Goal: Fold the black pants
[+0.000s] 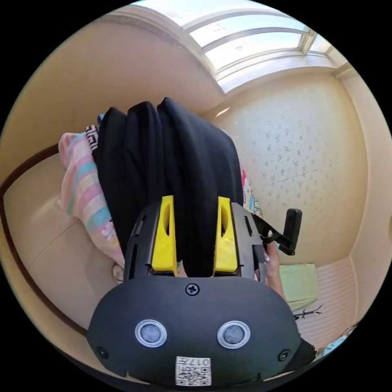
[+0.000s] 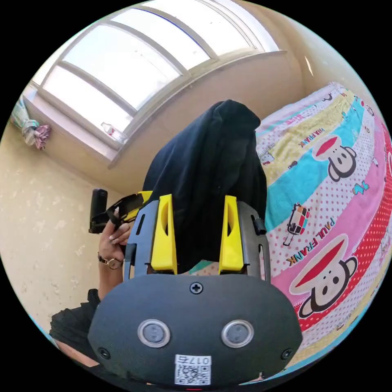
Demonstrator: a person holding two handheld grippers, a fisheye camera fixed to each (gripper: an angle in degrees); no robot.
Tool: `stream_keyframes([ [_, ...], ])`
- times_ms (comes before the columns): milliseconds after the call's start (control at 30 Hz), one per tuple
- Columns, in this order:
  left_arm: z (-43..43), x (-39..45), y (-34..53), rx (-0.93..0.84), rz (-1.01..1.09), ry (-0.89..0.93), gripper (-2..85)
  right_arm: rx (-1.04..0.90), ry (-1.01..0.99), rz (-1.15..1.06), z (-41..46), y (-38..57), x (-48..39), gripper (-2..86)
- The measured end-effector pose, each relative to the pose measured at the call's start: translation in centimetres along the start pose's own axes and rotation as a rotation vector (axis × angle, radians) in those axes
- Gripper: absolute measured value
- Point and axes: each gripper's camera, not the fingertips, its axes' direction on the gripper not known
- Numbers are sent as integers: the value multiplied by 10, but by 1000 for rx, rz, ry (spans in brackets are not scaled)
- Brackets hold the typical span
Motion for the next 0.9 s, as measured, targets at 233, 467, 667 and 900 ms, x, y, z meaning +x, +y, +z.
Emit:
stream_keyframes([
  [233,23,-1,20,128,89,49,144,150,-120,73,-4,27,11,189],
  [467,11,-2,132,230,197,-31,149,152,-297,30,-60,112,50,153],
  [667,88,3,238,-24,196,-25,63,-151,-121,28,-71,326,105,199],
  [900,250,190,275,-368,696,-186,37,128,-180,543,-195,608,153,134],
])
